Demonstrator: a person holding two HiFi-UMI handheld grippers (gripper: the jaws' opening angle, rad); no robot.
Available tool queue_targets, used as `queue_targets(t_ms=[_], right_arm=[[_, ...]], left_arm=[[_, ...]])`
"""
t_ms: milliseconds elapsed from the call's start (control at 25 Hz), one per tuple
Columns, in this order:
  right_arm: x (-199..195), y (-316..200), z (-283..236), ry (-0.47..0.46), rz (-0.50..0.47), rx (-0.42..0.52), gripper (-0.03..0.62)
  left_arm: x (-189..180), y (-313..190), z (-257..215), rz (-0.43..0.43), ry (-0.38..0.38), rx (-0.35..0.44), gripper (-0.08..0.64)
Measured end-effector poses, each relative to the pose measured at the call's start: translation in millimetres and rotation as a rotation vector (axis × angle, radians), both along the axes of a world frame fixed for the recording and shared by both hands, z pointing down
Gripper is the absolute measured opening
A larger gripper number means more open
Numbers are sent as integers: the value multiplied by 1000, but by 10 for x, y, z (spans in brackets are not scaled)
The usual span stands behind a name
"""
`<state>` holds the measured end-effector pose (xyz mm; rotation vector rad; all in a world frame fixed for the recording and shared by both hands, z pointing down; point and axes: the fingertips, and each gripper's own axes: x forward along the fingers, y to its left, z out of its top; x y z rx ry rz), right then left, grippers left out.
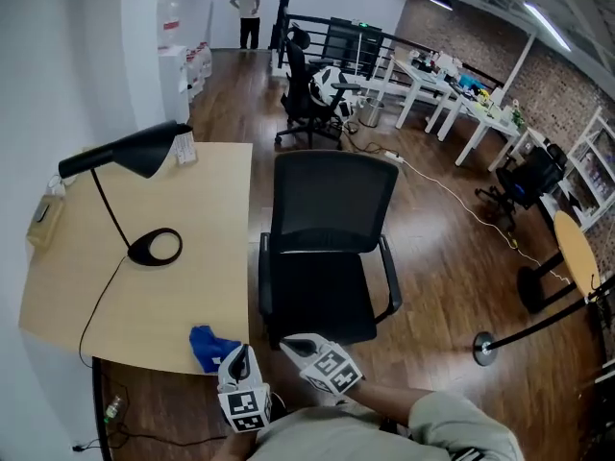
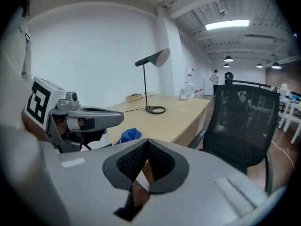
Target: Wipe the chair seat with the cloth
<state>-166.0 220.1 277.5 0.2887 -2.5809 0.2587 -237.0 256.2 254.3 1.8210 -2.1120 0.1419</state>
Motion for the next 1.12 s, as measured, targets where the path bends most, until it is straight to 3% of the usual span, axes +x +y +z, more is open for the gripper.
queue_targets(t_ms=[280, 480, 680, 840, 1000, 1120], right_arm=[[1109, -338, -520, -108, 279, 95, 0], [1967, -391, -855, -198, 419, 164, 0], [2762, -290, -1020, -259, 465, 174, 0], [3324, -196, -1096, -300, 489, 172, 0], [3733, -53, -1086, -360, 446, 140, 0], [3899, 53, -1060, -368, 416, 123, 0]], left_arm=[[916, -320, -357, 194, -21, 35, 5], [1630, -448, -537, 266, -58, 51, 5], [2430, -420, -691, 305, -71, 70, 5], [2979, -272, -704, 290, -112, 57, 5], [3458, -65, -603, 268, -126, 20, 5], [3615, 83, -580, 244, -145, -6, 5]])
